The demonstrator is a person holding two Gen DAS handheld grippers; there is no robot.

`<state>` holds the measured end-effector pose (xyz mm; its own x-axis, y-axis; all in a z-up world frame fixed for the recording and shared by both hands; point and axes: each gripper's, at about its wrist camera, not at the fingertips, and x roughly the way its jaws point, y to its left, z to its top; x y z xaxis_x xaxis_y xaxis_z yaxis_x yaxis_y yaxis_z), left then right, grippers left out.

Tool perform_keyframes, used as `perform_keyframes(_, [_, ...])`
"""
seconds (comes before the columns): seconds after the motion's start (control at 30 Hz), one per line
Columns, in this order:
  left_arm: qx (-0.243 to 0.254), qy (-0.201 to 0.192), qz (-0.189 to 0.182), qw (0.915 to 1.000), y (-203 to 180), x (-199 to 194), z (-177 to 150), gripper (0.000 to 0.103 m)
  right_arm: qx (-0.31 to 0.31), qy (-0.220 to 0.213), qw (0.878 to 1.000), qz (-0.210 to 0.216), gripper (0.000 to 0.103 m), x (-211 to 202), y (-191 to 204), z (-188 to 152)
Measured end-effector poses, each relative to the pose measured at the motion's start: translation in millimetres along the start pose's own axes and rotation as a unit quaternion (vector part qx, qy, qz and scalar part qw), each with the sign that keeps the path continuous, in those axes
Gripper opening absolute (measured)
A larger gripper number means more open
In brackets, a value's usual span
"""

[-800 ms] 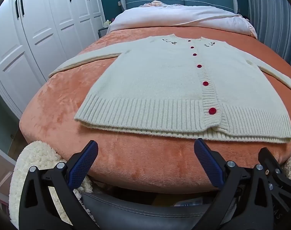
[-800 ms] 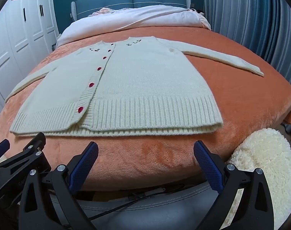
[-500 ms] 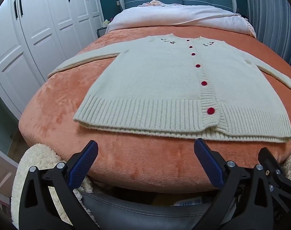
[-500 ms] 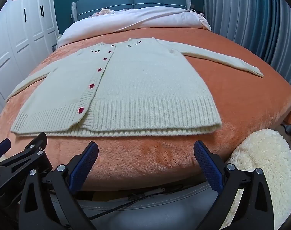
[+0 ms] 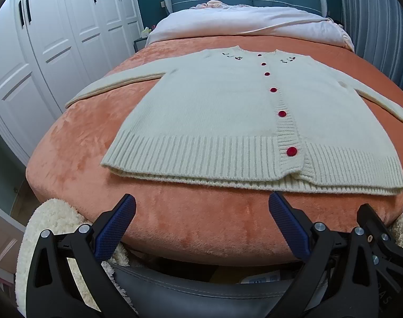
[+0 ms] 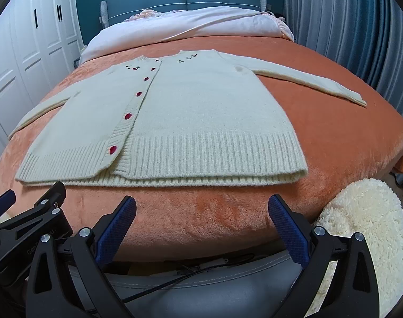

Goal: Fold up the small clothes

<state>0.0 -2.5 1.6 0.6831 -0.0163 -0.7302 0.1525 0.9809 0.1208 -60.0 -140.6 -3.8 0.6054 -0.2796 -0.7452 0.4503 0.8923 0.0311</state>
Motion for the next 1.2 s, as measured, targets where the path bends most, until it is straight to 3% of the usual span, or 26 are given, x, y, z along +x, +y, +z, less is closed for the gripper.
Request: perform_keyframes(1.2, [0.005, 0.005, 0.001, 1.0, 9.3, 7.1, -12.3, 0.098, -0.023, 0.01, 1.0, 0.001, 0.098, 4.5, 8.4, -4.9])
